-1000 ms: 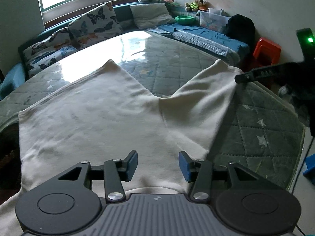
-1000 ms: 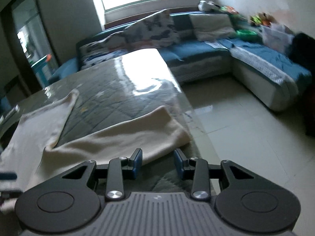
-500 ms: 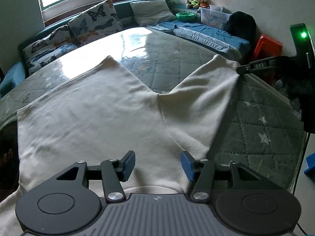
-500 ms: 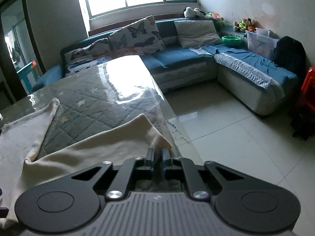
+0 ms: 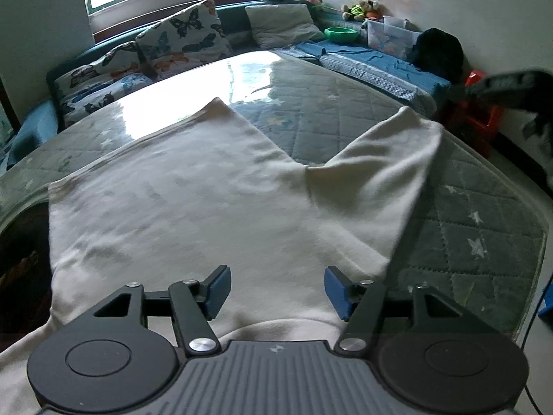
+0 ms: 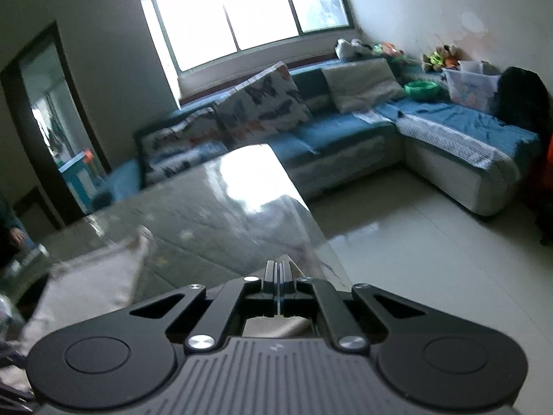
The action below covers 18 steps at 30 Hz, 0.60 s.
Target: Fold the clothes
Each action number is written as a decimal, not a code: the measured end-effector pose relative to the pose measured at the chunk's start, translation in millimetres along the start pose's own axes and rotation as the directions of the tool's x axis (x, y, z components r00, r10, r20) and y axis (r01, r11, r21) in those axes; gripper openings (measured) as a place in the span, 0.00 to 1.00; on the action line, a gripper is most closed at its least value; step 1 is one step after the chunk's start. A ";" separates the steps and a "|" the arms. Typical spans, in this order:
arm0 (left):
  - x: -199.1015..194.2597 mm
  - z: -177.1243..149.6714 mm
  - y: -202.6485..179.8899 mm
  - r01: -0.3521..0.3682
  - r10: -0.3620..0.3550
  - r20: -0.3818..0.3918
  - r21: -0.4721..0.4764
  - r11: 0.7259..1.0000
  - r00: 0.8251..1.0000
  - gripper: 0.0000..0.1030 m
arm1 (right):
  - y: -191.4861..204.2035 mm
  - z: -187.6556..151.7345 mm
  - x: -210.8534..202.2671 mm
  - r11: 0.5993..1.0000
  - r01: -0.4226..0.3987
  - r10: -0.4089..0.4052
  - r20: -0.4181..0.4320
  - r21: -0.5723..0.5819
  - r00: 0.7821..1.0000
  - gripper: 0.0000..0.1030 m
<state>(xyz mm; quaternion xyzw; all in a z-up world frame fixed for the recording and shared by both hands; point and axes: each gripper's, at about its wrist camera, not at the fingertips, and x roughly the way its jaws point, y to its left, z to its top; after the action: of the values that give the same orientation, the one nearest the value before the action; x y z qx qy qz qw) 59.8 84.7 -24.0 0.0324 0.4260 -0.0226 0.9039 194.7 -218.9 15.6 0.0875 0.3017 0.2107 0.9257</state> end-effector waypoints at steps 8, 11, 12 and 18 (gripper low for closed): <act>-8.2 -5.1 6.3 0.001 -0.001 0.020 -0.015 1.000 1.000 0.66 | 12.1 0.7 -0.3 0.998 0.050 -0.051 -0.031 -0.023 0.998 0.05; -7.3 -5.2 5.5 0.006 -0.006 0.021 -0.011 1.000 1.000 0.66 | 6.4 -11.6 12.3 0.994 0.103 -0.104 -0.076 -0.018 0.992 0.07; -6.6 -4.8 5.1 0.007 -0.007 0.020 -0.009 1.000 1.000 0.66 | 3.4 -15.3 17.0 0.994 0.113 -0.114 -0.094 -0.010 0.989 0.10; -3.1 -2.3 1.8 0.012 -0.012 0.015 -0.004 1.000 1.000 0.67 | -8.0 -31.2 43.9 0.986 0.160 -0.152 -0.152 0.044 0.977 0.24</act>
<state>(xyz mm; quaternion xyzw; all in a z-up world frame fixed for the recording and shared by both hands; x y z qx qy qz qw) 56.2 86.6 -22.9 0.0277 0.4197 -0.0273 0.9069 210.8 -205.5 -34.7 0.0737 0.3814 0.1346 0.9116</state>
